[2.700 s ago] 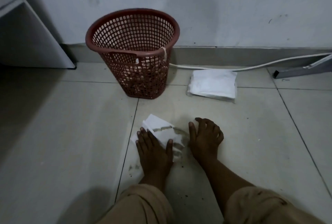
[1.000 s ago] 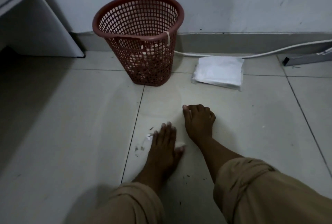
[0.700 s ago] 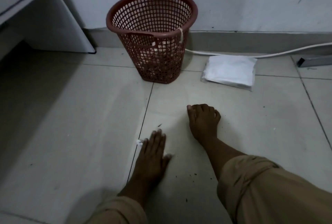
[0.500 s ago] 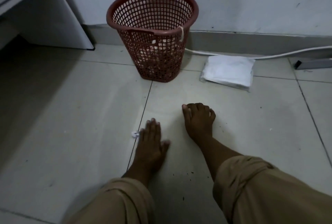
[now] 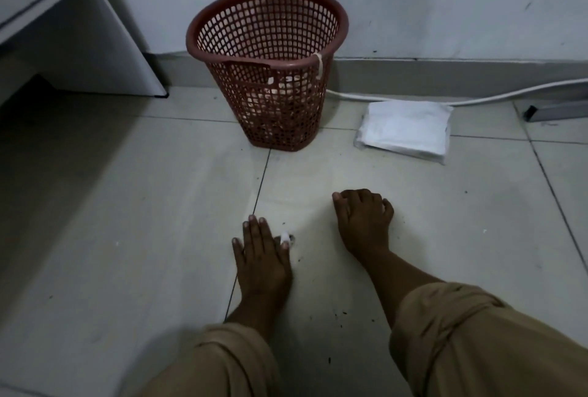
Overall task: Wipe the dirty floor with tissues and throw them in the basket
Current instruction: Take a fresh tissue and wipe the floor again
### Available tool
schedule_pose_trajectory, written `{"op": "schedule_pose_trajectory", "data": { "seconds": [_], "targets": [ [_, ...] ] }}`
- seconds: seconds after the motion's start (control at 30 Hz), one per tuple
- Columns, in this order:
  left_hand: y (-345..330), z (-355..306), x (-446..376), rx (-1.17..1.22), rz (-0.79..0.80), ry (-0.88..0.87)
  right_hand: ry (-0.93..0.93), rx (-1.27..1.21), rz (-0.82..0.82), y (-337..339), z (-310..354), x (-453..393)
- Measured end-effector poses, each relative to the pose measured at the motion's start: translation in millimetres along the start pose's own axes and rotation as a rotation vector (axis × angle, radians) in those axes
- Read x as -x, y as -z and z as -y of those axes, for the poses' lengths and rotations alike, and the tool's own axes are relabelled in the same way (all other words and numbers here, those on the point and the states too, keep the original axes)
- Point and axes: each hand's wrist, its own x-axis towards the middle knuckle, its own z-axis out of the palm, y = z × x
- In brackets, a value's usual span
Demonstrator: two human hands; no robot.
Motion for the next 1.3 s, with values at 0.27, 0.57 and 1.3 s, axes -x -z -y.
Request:
{"op": "schedule_pose_trajectory", "data": {
  "seconds": [0.27,0.57,1.3],
  "targets": [
    [-1.1,5.2,12.8,-0.06,0.103,-0.364,-0.068,0.037,-0.034,7.4,-19.6,-2.9],
    [7.3,-38.1,-26.8,0.017,0.08,-0.064,-0.076,0.029,-0.001,7.7,-28.4,-1.4],
    [-22.3,-120.6,-12.1,-0.076,0.204,-0.777,-0.167,-0.024,-0.166,22.9,-72.9,24.7]
  ]
}}
